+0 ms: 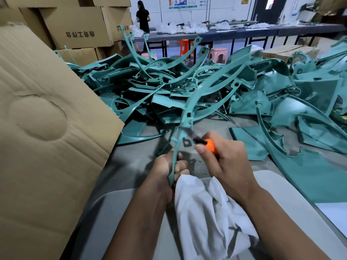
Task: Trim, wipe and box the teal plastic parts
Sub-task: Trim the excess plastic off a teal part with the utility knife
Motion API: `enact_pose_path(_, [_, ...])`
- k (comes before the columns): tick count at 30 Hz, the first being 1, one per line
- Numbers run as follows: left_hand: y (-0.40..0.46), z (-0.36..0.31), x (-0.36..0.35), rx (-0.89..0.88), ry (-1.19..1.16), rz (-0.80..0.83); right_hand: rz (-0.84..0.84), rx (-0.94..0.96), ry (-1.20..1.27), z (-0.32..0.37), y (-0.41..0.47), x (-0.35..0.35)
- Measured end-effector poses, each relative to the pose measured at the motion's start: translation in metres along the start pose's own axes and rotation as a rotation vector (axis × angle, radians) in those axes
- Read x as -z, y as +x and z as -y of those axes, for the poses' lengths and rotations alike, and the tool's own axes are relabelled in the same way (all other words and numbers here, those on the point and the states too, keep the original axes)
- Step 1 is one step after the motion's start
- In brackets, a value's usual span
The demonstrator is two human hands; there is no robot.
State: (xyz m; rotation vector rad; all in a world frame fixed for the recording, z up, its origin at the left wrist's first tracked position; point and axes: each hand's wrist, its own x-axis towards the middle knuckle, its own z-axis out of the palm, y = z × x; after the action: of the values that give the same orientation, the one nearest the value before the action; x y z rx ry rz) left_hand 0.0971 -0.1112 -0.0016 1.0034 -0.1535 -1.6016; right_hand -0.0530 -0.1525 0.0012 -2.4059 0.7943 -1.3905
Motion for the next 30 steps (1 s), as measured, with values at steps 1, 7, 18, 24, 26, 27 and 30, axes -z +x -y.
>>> enact_pose_path(1, [0.001,0.000,-0.002,-0.008,0.002,-0.004,0.066,0.028,-0.010,0.002,-0.001,-0.001])
enact_pose_path(7, [-0.001,0.004,-0.008,0.060,-0.098,0.076,-0.041,0.023,0.021,0.008,-0.002,-0.007])
enact_pose_path(18, [-0.001,0.005,-0.009,0.059,-0.106,0.027,-0.106,-0.028,-0.107,0.000,-0.003,-0.008])
enact_pose_path(24, [-0.001,0.005,-0.008,0.053,-0.135,0.010,-0.055,-0.038,-0.109,-0.001,-0.003,-0.005])
enact_pose_path(26, [-0.003,0.004,-0.007,0.068,-0.158,0.014,-0.023,-0.030,-0.102,-0.001,-0.004,-0.004])
enact_pose_path(27, [-0.003,0.004,-0.007,0.074,-0.171,0.015,-0.009,-0.033,-0.091,-0.002,-0.005,-0.004])
enact_pose_path(30, [-0.005,0.004,-0.008,0.074,-0.202,0.010,0.012,-0.036,-0.076,-0.004,-0.005,-0.003])
